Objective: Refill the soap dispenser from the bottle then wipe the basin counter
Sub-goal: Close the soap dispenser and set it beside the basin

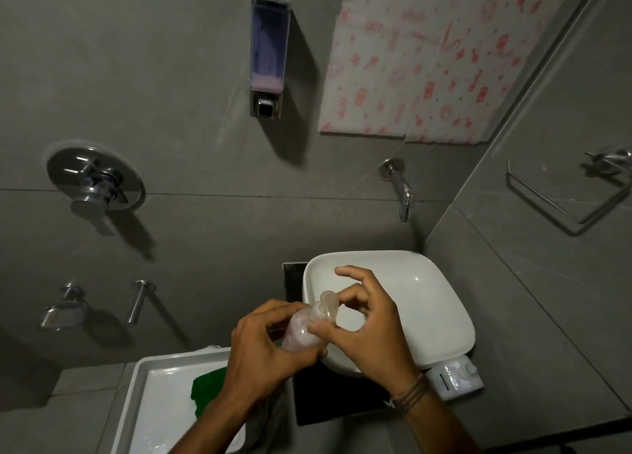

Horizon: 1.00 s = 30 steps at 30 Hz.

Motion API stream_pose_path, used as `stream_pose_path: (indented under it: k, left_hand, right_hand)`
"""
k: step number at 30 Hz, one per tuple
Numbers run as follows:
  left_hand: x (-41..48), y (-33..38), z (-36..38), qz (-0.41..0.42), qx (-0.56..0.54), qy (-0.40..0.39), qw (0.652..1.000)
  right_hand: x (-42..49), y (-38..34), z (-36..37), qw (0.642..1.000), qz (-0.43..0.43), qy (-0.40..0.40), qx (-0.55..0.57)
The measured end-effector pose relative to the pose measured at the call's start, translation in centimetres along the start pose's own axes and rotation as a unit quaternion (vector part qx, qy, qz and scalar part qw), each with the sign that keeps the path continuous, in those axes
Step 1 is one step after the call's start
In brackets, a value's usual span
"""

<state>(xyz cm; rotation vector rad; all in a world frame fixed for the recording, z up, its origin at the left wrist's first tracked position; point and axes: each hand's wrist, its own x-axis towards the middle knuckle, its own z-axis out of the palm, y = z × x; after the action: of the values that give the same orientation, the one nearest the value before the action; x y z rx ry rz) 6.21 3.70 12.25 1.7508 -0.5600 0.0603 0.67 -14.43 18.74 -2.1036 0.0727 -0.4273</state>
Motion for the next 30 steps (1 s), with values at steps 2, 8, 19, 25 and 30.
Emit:
stream_pose_path:
  k: [2,8,19,25,30]
  left_hand:
    - [-0.1,0.1,-0.1,-0.001,-0.002,-0.001,1.0]
    - [-0.3,0.4,-0.2,-0.002,0.003,-0.011,1.0]
    - [-0.6,0.8,-0.1,0.003,0.0,-0.016,1.0]
    - [-0.6,1.0,0.1,0.01,-0.001,-0.019,1.0]
    - [-0.8,1.4,0.2,0.018,0.0,-0.018,1.0]
  right_hand:
    - [0.1,0.1,-0.2,0.999,0.002,-0.035,0.005]
    - [-0.2,0.0,-0.3,1.0,-0.017,-0.007,-0.023]
    - [-0.5,0.2,-0.9,0.998,-0.019,-0.055,0.006]
    - [-0.8,-0.4,-0.5,1.0,-0.01,0.004,-0.022]
    - [-0.7,-0.1,-1.4,0.997,-0.018,-0.069,-0.005]
